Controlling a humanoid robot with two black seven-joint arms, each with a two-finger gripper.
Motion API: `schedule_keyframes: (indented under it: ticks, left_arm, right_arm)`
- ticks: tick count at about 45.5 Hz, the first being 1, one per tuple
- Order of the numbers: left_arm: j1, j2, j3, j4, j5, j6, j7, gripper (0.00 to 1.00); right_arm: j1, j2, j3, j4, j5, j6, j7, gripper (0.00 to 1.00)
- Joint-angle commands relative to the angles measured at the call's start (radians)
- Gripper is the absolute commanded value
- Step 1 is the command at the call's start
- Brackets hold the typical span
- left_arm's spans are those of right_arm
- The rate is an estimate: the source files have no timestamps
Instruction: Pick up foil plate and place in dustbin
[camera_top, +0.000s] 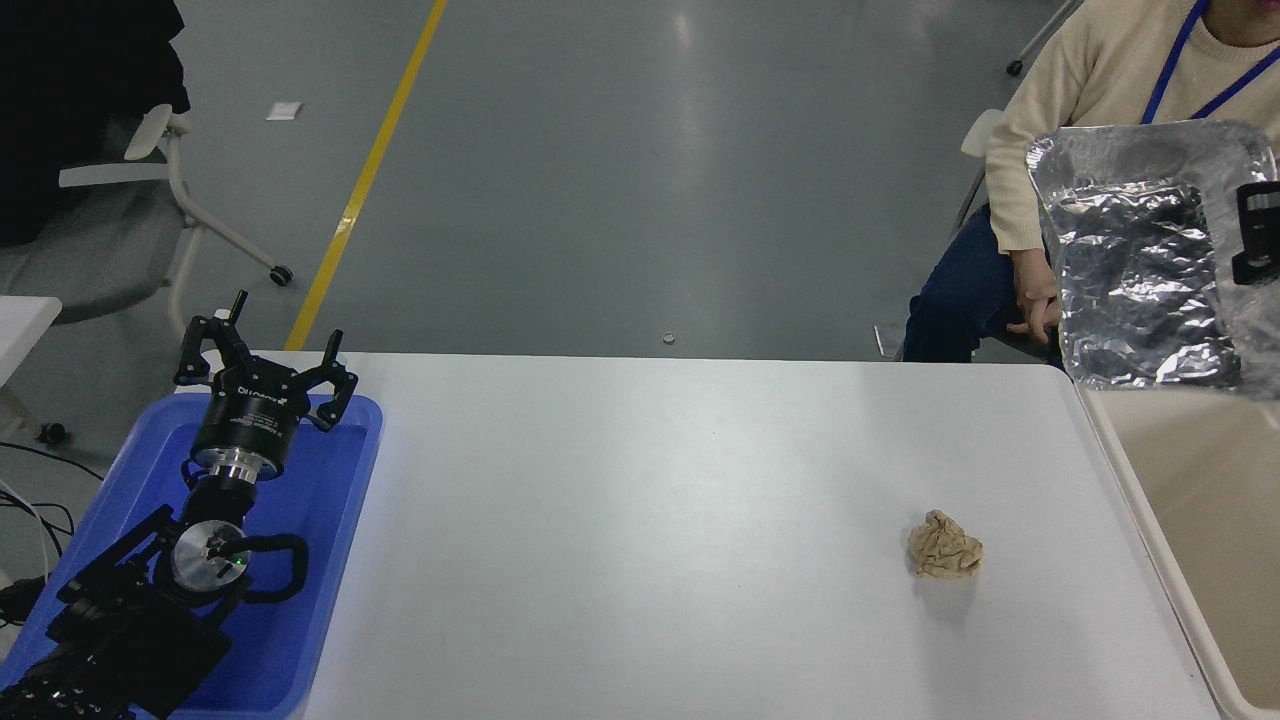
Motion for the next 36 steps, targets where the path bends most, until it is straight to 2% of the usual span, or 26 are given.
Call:
schedule_keyframes:
  ticks: [1, 11, 24, 36]
  left_arm:
    - [-0.001, 0.0, -0.001, 0.0, -0.001, 0.0, 0.0, 1.0]
    - [0.001, 0.0, 0.001, 0.0, -0.001, 0.0, 0.0, 1.0]
    - [-0.001, 0.0, -0.001, 0.0, -0.001, -0.001, 0.0, 1.0]
    - [-0.001, 0.0, -0.001, 0.0, 0.0, -0.001, 0.0, 1.0]
  right_arm:
    - [0.058, 0.021, -0.111, -0.009, 0.016, 0.0, -0.001, 0.0]
    - [0.027, -0.001, -0.146, -0.078, 0.01, 0.0, -0.003, 0.0]
    - [-0.124, -0.17, -0.186, -0.159, 0.015, 0.0, -0.001, 0.0]
    - [-0.359, -0.247, -0.161, -0.227, 0.018, 0.0, -0.003, 0.0]
